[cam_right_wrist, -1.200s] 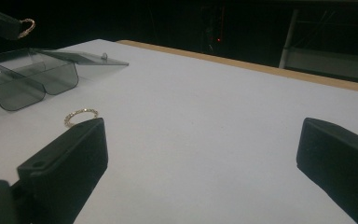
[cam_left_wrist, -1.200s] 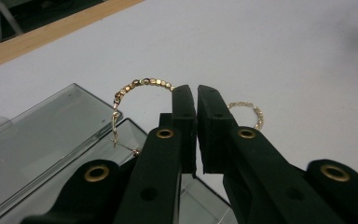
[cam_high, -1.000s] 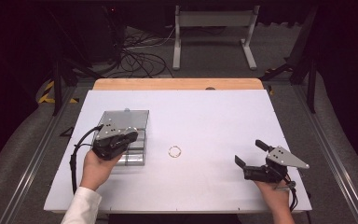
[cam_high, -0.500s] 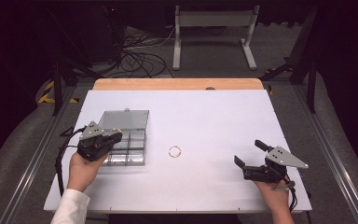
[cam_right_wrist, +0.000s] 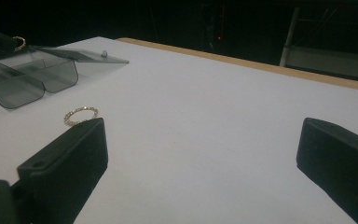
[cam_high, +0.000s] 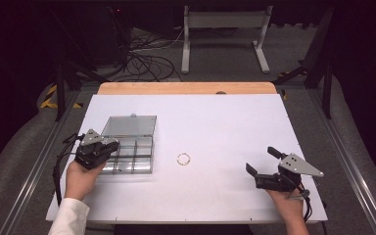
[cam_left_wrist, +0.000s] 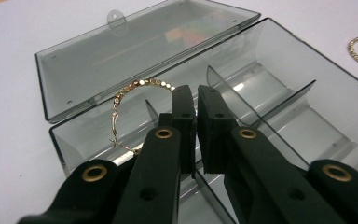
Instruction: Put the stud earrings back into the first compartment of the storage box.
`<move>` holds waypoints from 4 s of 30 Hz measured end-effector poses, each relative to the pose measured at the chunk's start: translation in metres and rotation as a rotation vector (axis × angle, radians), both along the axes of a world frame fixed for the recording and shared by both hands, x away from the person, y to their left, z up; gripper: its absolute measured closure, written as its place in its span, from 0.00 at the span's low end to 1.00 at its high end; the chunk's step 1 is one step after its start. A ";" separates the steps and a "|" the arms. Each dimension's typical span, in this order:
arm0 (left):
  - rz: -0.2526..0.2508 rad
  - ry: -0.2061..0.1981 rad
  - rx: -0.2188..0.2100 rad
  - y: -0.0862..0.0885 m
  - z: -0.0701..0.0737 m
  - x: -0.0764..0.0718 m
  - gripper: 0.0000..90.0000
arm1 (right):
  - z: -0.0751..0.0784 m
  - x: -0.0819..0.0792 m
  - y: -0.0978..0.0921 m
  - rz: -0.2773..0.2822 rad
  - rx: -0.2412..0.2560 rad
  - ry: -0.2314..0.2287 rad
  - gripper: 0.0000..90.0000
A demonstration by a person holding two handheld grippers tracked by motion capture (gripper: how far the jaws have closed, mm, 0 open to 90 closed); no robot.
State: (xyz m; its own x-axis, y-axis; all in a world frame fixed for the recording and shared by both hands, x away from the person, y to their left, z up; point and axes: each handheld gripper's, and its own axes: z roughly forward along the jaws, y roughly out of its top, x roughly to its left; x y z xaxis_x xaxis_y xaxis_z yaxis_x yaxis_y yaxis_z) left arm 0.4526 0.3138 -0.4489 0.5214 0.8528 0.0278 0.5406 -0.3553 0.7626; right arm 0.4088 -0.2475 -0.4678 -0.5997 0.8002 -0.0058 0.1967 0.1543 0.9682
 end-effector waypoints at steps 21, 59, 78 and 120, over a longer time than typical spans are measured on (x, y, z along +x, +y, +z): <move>0.055 -0.008 0.055 -0.002 -0.003 0.003 0.64 | 0.001 -0.001 -0.001 -0.002 0.001 -0.002 0.03; -0.249 -0.052 0.003 -0.097 0.015 -0.003 0.17 | 0.001 -0.001 -0.001 0.014 0.003 -0.001 0.02; -0.376 -0.026 0.055 -0.148 0.013 0.002 0.40 | 0.002 -0.001 -0.002 0.014 0.009 -0.003 0.02; -0.486 0.162 0.321 -0.216 -0.020 0.025 0.74 | 0.002 -0.001 -0.003 0.019 0.022 -0.004 0.03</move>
State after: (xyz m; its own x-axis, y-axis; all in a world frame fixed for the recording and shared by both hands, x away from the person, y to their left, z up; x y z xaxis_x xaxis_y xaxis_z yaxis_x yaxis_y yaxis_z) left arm 0.4777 0.0979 -0.4687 0.8683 0.4780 0.1322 0.3590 -0.7897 0.4975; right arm 0.4074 -0.2507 -0.4653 -0.6148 0.7886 0.0087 0.1896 0.1372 0.9722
